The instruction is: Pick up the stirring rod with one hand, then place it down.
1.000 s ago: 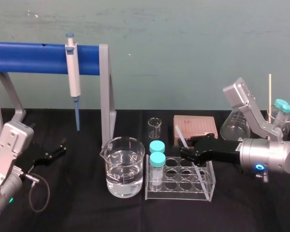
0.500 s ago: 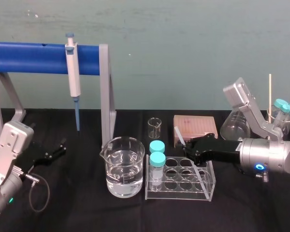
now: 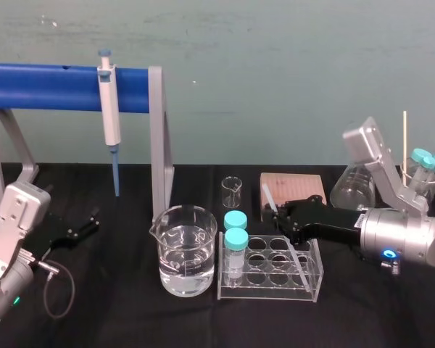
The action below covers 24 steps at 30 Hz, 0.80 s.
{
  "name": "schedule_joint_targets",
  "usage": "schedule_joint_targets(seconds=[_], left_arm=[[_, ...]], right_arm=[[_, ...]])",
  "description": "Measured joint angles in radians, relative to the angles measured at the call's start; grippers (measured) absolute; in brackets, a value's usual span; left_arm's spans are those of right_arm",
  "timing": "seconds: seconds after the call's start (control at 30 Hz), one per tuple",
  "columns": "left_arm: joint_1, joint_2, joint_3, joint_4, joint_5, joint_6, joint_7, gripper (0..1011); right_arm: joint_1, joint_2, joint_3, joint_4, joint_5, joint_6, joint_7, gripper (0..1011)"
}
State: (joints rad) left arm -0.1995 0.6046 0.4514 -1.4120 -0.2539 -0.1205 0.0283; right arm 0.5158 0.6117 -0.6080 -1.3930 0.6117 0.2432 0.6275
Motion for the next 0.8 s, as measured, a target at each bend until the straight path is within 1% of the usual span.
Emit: schedule_joint_targets(seconds=[0.03,0.1,0.17,0.2,0.3,0.33,0.37,0.43,0.47,0.5,0.53,0.57,0.73,0.8], left_arm=[[0.000,0.000,0.000,0.000,0.000,0.000,0.000,1000],[0.000,0.000,0.000,0.000,0.000,0.000,0.000,1000],[0.000,0.000,0.000,0.000,0.000,0.000,0.000,1000],[0.000,0.000,0.000,0.000,0.000,0.000,0.000,1000],[0.000,0.000,0.000,0.000,0.000,0.000,0.000,1000],[0.000,0.000,0.000,0.000,0.000,0.000,0.000,1000],[0.000,0.000,0.000,0.000,0.000,0.000,0.000,1000],[0.000,0.000,0.000,0.000,0.000,0.000,0.000,1000],[0.000,0.000,0.000,0.000,0.000,0.000,0.000,1000],[0.000,0.000,0.000,0.000,0.000,0.000,0.000,1000],[0.000,0.000,0.000,0.000,0.000,0.000,0.000,1000],[0.000,0.000,0.000,0.000,0.000,0.000,0.000,1000],[0.000,0.000,0.000,0.000,0.000,0.000,0.000,1000],[0.000,0.000,0.000,0.000,0.000,0.000,0.000,1000]], right_arm=[[-0.006,-0.001,0.005,-0.004,0.000,-0.012,-0.003,72],[-0.033,-0.003,0.025,-0.017,0.000,-0.058,-0.013,72],[-0.048,-0.004,0.038,-0.026,0.000,-0.083,-0.018,72],[-0.065,-0.004,0.051,-0.035,0.000,-0.111,-0.024,72],[-0.092,-0.004,0.071,-0.047,0.000,-0.157,-0.030,72],[-0.112,-0.005,0.086,-0.054,0.002,-0.194,-0.032,72],[-0.112,-0.005,0.086,-0.054,0.002,-0.194,-0.032,72],[-0.155,-0.007,0.114,-0.068,0.008,-0.267,-0.034,72],[-0.155,-0.007,0.114,-0.068,0.008,-0.267,-0.034,72],[-0.176,-0.007,0.127,-0.076,0.007,-0.303,-0.034,72],[-0.187,-0.007,0.132,-0.080,0.007,-0.318,-0.034,72],[-0.207,-0.005,0.142,-0.088,0.002,-0.348,-0.036,72],[-0.263,-0.001,0.174,-0.110,-0.009,-0.415,-0.053,72],[-0.285,0.001,0.188,-0.122,-0.022,-0.440,-0.069,72]])
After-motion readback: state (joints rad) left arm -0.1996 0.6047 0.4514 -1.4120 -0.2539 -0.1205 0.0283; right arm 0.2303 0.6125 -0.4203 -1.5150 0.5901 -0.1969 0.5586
